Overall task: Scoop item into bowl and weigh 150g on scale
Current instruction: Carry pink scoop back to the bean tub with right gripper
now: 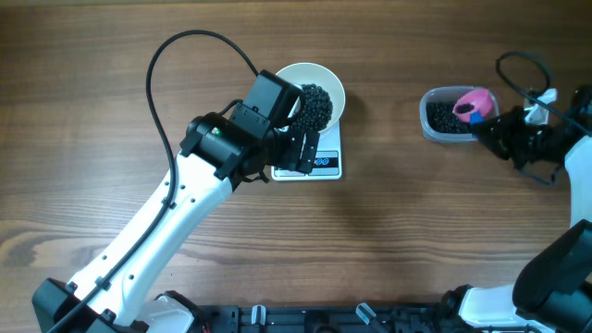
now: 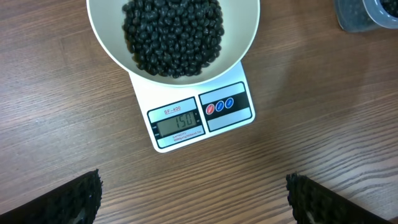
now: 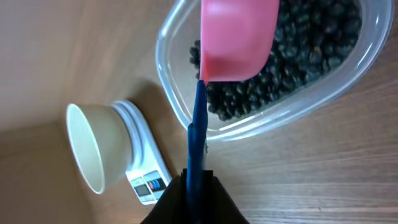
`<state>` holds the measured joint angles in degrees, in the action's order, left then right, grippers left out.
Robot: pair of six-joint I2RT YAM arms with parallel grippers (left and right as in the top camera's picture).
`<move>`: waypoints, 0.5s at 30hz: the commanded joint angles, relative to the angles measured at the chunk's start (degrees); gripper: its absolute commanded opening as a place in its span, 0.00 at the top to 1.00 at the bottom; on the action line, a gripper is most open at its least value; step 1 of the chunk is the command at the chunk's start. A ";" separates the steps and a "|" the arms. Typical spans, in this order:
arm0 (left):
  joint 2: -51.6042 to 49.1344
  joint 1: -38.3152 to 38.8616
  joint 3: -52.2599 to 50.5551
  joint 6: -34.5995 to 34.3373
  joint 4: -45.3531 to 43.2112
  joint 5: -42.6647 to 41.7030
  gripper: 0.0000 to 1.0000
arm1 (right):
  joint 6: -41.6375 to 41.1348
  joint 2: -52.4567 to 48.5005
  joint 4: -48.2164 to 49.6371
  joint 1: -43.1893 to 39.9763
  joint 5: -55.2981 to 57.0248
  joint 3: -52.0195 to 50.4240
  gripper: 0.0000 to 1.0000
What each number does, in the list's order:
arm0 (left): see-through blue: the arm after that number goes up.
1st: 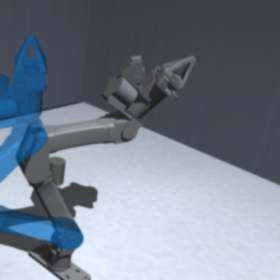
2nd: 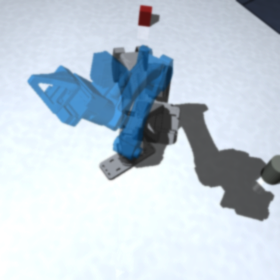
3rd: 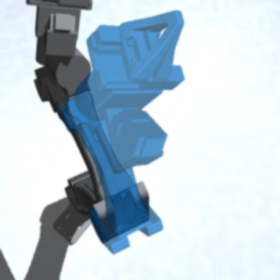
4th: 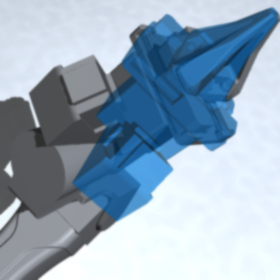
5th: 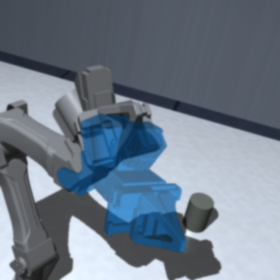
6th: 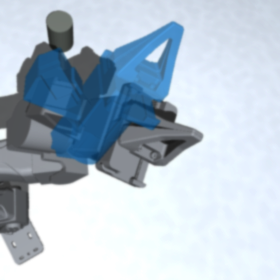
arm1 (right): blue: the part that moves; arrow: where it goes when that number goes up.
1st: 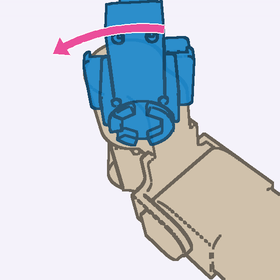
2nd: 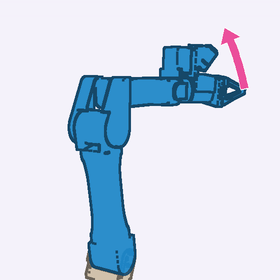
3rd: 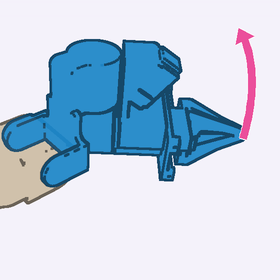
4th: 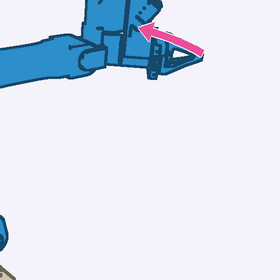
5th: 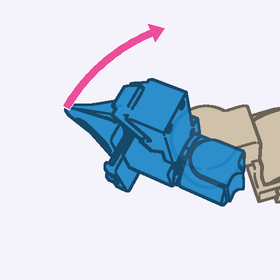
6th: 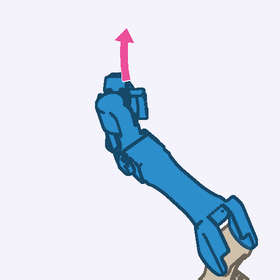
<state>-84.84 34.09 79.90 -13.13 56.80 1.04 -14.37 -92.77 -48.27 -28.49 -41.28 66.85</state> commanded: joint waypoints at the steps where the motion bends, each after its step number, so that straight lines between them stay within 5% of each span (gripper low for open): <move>1: 0.79 0.20 0.90 0.70 0.02 0.55 0.00 | 2.32 1.20 -0.09 1.27 2.49 -1.22 0.95; 9: 0.79 0.20 0.90 0.70 0.02 0.55 0.00 | -3.10 1.05 1.75 1.27 8.48 -5.05 0.88; 11: 0.79 0.20 0.90 0.72 0.02 0.55 0.00 | -6.80 1.05 1.73 1.27 13.44 -5.05 0.71; 13: 0.79 0.20 0.90 0.72 0.02 0.52 0.00 | -6.62 1.05 1.75 1.25 15.63 -5.05 0.40; 15: 0.79 0.20 0.90 0.70 0.02 0.55 0.00 | -6.62 1.07 1.73 1.27 19.30 -5.05 0.20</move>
<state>-84.84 34.09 79.90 -13.13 56.80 1.04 -19.27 -92.68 -46.63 -27.42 -29.41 62.28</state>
